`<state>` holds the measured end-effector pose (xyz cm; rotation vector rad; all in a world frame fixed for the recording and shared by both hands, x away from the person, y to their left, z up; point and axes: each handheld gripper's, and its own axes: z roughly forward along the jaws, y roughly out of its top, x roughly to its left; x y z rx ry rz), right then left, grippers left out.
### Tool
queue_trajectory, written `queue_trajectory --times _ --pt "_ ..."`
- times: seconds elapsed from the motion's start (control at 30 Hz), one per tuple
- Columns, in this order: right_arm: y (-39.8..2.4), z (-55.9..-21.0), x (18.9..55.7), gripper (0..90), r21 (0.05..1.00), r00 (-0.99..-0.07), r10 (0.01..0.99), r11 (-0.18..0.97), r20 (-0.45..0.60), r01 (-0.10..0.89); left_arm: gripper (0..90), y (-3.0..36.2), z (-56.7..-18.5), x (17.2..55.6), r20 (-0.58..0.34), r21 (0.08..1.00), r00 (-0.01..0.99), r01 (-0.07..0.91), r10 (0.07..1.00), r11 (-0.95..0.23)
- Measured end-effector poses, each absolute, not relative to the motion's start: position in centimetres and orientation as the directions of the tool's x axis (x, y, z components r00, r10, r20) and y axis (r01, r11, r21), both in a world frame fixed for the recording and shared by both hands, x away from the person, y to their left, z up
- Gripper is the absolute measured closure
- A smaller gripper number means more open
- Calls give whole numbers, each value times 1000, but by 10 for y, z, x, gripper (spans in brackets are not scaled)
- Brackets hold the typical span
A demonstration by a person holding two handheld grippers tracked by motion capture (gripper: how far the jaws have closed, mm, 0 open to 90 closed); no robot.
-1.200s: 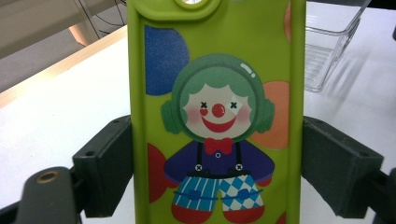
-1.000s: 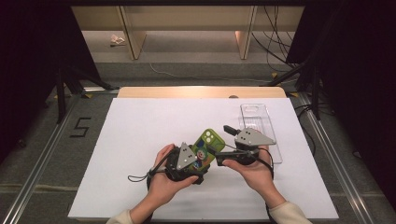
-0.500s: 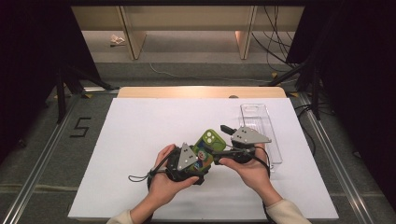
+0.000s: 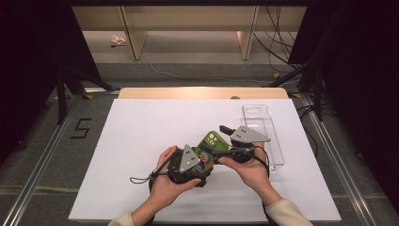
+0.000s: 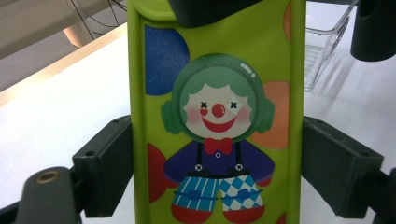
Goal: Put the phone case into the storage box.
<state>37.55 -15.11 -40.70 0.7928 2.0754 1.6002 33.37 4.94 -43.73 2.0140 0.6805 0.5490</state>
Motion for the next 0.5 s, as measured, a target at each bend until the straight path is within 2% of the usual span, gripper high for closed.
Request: queue_trajectory --times 0.33,0.5 --pt "-149 -408 380 182 962 -761 647 172 51 211 164 49 -438 334 113 867 749 247 653 -433" --pt "-148 -409 381 223 962 -761 646 166 61 217 164 48 -438 333 111 868 751 245 651 -432"
